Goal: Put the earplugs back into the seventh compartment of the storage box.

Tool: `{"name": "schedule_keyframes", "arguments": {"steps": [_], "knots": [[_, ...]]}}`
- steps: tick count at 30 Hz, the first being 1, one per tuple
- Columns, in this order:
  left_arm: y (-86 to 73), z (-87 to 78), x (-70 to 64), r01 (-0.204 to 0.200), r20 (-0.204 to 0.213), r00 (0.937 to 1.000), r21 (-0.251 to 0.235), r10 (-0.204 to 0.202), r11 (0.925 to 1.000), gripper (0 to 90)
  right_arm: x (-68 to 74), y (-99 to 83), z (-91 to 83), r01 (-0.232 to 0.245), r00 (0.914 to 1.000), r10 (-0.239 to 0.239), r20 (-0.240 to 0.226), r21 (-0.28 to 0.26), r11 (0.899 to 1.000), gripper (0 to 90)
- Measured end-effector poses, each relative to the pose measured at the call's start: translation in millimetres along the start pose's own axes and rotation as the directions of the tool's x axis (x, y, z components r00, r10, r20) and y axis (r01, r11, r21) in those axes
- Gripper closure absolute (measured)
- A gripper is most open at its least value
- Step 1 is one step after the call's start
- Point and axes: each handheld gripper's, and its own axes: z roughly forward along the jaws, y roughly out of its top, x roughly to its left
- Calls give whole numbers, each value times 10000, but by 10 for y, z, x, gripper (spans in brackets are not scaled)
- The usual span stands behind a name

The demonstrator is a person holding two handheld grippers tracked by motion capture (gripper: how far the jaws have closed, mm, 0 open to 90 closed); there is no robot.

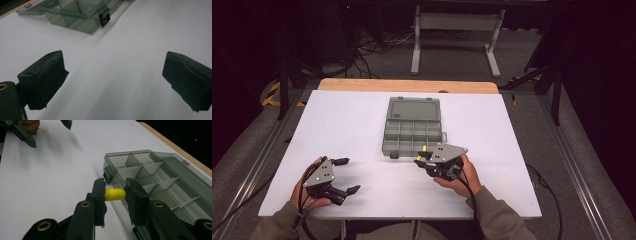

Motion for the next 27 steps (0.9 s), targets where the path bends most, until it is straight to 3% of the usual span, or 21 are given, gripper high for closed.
{"name": "schedule_keyframes", "arguments": {"steps": [14, 27], "knots": [[-3, 9, -1, 9, 40, 10000, 41, -10, 10000, 55, -194, -25, 34, -350, 9979, 354, 551, -66, 9994, 706], [-7, 20, 3, 45, 42, 10000, 92, -46, 9999, 56, -408, -60, 190, -908, 9911, 917, 961, -145, 9958, 701]]}}
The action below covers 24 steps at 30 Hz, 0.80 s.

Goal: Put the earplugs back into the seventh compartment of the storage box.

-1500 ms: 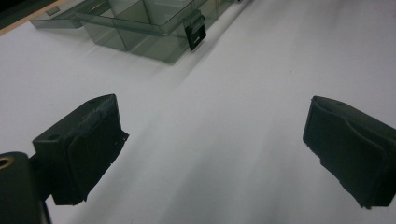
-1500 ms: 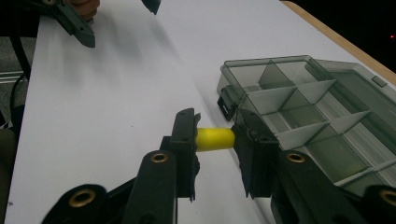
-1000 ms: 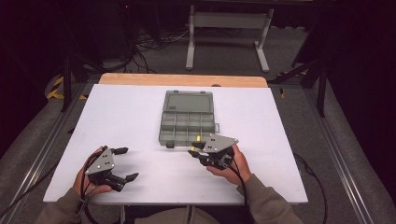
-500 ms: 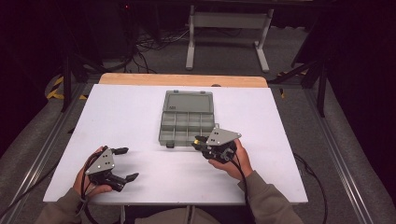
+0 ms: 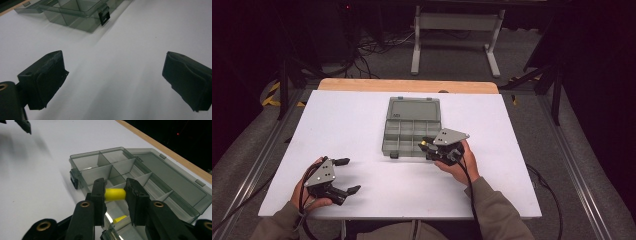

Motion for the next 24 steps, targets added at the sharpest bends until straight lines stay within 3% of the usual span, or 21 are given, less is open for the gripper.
{"name": "schedule_keyframes", "arguments": {"steps": [10, 24], "knots": [[-3, 4, 4, 18, 8, 10000, 8, -18, 10000, 56, -118, -36, 169, -487, 9986, 483, 228, 199, 9986, 693], [-3, 2, 4, 64, 8, 10000, -54, -64, 10000, 56, -132, -56, 363, -576, 9980, 557, 313, 624, 9964, 682]]}}
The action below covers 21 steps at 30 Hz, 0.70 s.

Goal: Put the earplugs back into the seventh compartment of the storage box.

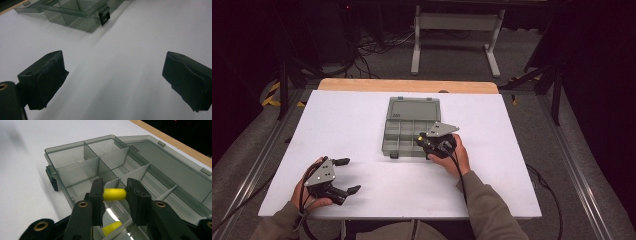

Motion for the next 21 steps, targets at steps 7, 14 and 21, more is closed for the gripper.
{"name": "schedule_keyframes", "arguments": {"steps": [7, 14, 21], "knots": [[4, 3, 0, -38, -22, 10000, 31, 39, 10000, 57, -7, -20, 24, -112, 9999, 113, -122, 64, 9999, 664], [2, -3, 3, -65, -14, 10000, 48, 65, 10000, 56, -7, -33, 49, -153, 9998, 155, -129, 162, 9998, 622], [7, -3, -9, -90, 1, 10000, 0, 90, 10000, 60, 11, -24, 14, -214, 9997, 214, -75, 22, 9998, 579]]}}
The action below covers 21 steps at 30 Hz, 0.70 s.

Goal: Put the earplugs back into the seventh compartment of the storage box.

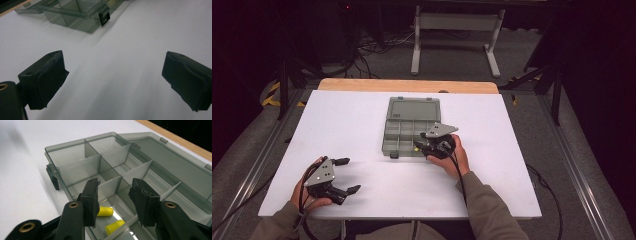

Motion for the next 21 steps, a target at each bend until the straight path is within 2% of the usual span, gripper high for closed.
{"name": "schedule_keyframes", "arguments": {"steps": [3, 8, 16, 21], "knots": [[1, -6, 0, -2, -51, 10000, -23, 2, 10000, 71, 7, 11, -66, 2, 10000, -2, -1, -196, 9998, 574], [10, -17, -1, -15, -198, 9998, -154, 12, 9999, 109, 46, 29, -205, 297, 9995, -294, 63, -454, 9985, 564], [36, -39, -19, -108, -447, 9990, -331, 94, 9994, 229, 120, 32, -435, 755, 9971, -752, 81, -623, 9952, 586], [52, -47, -10, -129, -527, 9986, -420, 107, 9990, 302, 143, -16, -590, 658, 9977, -668, -86, -869, 9940, 585]]}}
